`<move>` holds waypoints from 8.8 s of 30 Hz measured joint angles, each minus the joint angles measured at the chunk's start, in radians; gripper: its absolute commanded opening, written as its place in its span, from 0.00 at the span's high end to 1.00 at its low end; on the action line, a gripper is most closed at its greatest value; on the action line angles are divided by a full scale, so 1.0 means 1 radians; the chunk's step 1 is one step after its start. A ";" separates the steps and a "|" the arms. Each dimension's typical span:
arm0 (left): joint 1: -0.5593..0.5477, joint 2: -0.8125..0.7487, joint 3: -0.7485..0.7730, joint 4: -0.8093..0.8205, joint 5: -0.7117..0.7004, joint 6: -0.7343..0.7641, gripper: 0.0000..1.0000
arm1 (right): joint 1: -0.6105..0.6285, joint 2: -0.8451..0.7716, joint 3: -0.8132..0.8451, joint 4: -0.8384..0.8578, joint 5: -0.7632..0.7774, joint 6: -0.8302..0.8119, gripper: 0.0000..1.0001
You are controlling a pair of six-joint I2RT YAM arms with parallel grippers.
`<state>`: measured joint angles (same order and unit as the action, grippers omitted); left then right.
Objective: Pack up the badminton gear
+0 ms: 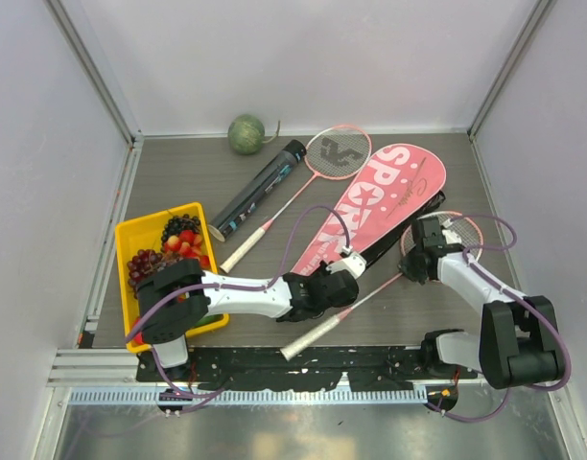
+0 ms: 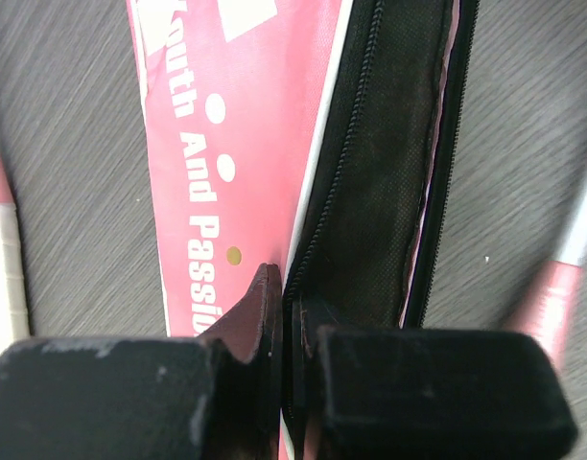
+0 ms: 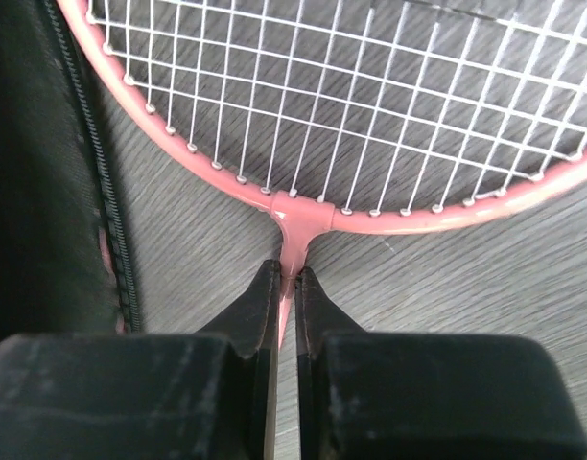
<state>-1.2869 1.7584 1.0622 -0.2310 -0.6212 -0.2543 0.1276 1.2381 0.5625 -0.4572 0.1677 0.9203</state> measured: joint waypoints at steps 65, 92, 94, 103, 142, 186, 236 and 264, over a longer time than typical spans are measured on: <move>-0.035 0.045 0.091 0.014 0.028 0.001 1.00 | 0.131 0.045 0.171 -0.008 -0.172 -0.239 0.95; -0.044 0.029 0.027 0.077 0.059 -0.061 1.00 | -0.014 0.217 0.165 0.377 -0.301 -0.239 0.68; -0.044 0.029 0.029 0.075 0.061 -0.068 1.00 | -0.024 0.228 0.165 0.387 -0.335 -0.240 0.53; -0.049 0.030 0.087 0.027 0.071 -0.110 1.00 | -0.032 0.085 0.136 0.289 -0.442 -0.270 0.45; -0.054 0.032 0.097 0.002 0.109 -0.155 1.00 | 0.074 -0.322 -0.222 0.245 -0.453 -0.208 0.53; -0.058 -0.123 -0.091 0.193 0.207 -0.220 1.00 | 0.042 -0.141 -0.292 0.686 -0.342 0.151 0.95; -0.022 -0.063 -0.035 0.126 0.124 -0.338 1.00 | -0.075 -0.245 -0.102 0.331 -0.351 -0.212 0.29; 0.190 -0.310 -0.118 0.097 0.483 -0.564 1.00 | -0.197 -0.145 -0.407 0.848 -0.549 -0.088 0.20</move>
<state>-1.0966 1.4483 0.9440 -0.1341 -0.1383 -0.8181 -0.0696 1.0931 0.1558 0.3912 -0.3809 0.8326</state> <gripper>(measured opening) 0.044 0.795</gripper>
